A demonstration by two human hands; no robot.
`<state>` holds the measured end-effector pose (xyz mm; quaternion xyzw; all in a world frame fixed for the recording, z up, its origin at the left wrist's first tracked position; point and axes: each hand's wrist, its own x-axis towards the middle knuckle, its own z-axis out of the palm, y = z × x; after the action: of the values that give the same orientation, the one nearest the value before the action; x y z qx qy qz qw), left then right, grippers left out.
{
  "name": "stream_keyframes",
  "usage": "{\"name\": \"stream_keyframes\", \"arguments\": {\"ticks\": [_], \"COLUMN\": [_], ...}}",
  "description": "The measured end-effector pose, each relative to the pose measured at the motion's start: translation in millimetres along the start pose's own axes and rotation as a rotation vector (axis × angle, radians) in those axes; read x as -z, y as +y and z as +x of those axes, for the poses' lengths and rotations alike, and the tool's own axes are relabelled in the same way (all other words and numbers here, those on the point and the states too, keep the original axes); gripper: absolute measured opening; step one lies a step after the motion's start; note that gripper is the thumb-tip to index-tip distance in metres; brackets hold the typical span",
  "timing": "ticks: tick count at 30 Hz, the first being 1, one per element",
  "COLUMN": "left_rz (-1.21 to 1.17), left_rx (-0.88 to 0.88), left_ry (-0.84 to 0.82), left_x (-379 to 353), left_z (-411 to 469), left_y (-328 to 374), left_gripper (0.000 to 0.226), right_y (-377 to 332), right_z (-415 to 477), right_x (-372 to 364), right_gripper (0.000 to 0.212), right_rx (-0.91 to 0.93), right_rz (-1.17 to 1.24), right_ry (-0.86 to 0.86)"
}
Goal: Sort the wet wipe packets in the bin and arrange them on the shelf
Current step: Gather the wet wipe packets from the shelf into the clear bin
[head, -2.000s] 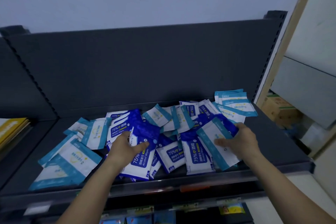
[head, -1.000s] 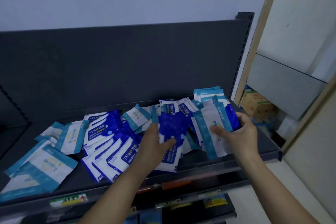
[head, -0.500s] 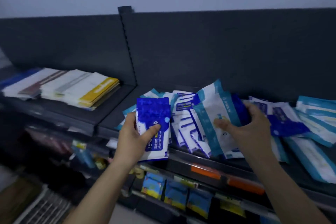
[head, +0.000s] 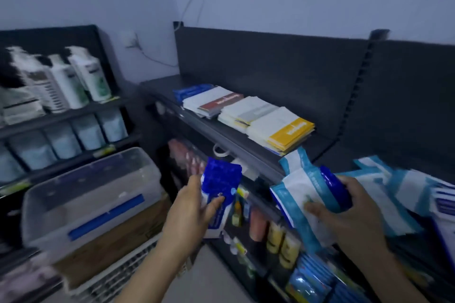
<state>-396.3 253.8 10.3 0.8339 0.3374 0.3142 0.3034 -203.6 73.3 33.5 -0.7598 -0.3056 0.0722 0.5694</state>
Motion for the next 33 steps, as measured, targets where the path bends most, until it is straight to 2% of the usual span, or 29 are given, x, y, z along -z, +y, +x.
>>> {"name": "stream_keyframes", "arguments": {"ticks": [5,13,19,25,30,33], "left_rz": [0.072,0.342,0.510,0.842,0.886,0.885], "left_rx": [0.144,0.343,0.420,0.315,0.450,0.548], "left_ry": [0.148,0.289,0.296,0.189,0.136,0.090], "left_x": [83.1,164.6,184.8,196.2,194.1,187.2], "left_z": [-3.8,-7.6,17.7,63.4,96.7,107.7], "left_y": [-87.8,-186.2,-224.2,-270.5,-309.2,-330.0], "left_gripper": [0.026,0.029,0.030,0.039,0.051,0.040], "right_y": [-16.7,-36.2,-38.2,-37.6,-35.8,-29.5], "right_z": [5.4,9.6,45.7,106.6,154.8,169.3], "right_x": [-125.9,-283.1,-369.5,-450.6,-515.0,-550.3], "right_gripper": [0.041,0.050,0.048,0.043,0.045,0.049], "right_rx": [-0.048,0.014,0.104,0.504,0.527,0.566], "right_rz": [0.099,0.035,-0.037,-0.339,-0.353,-0.394], "right_ry": [-0.166,-0.430,-0.615,-0.756,-0.877,-0.933]}}
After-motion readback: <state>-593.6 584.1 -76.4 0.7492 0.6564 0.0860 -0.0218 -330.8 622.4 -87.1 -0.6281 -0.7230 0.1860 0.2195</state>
